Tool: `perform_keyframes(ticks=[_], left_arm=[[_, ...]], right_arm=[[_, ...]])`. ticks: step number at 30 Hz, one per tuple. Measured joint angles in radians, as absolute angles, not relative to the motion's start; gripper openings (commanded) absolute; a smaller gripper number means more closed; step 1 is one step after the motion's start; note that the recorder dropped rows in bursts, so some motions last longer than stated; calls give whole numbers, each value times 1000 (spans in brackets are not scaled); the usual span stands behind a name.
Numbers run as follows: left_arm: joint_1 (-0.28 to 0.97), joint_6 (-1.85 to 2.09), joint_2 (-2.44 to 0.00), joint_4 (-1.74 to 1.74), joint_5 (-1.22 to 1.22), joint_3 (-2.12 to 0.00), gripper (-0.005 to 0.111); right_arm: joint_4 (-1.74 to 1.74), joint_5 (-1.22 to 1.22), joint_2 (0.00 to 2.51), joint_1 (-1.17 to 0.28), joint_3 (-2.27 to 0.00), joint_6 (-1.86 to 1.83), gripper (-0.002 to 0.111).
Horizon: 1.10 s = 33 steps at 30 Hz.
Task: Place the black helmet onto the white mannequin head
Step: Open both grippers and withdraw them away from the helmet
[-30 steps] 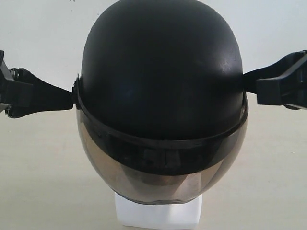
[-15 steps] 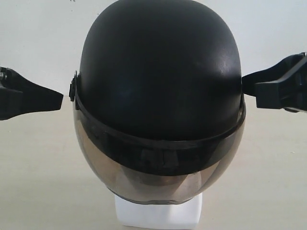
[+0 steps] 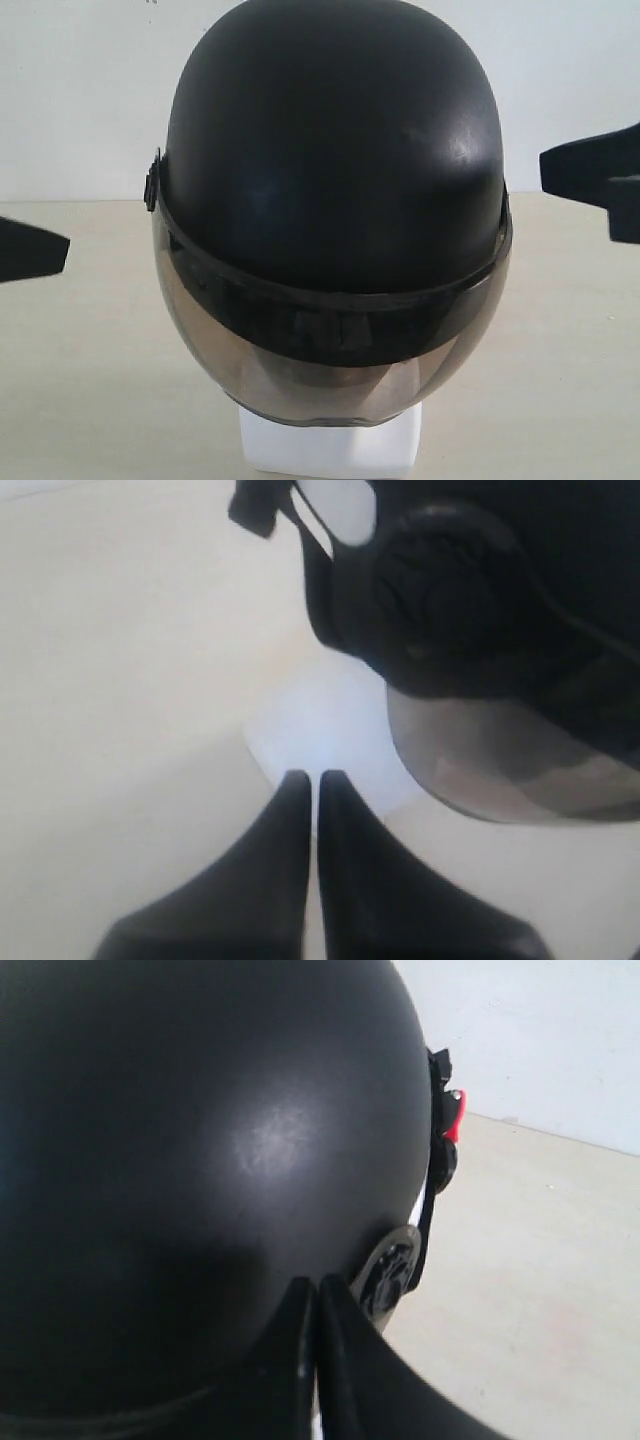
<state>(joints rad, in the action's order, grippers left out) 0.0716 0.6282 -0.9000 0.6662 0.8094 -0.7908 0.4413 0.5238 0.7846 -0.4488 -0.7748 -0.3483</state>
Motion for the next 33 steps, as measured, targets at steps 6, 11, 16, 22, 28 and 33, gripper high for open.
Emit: perform_keyframes(ticks=[6,11,16,22,28,33], left_arm=[[72,629,-799,754,889,-691,4],[72,647,-688,808,923,-607,4],[72,647,-596,812,928,-542,4],[72,648,-574,835,929,-499,4],[72,650,-574,878,931,-496,4],[72,650,-574,894,933,-496,4]], right_arm=[[431,659,704,-449,-775,-348,0],[366,754,629,-449,-775,-348,0],[340,881,597,-449,-775,-348,0],[338,923,592,-449,-775,-348,0],[337,925,592,-449,-775,-348,0],[337,925,592,-449,-775,-348,0]])
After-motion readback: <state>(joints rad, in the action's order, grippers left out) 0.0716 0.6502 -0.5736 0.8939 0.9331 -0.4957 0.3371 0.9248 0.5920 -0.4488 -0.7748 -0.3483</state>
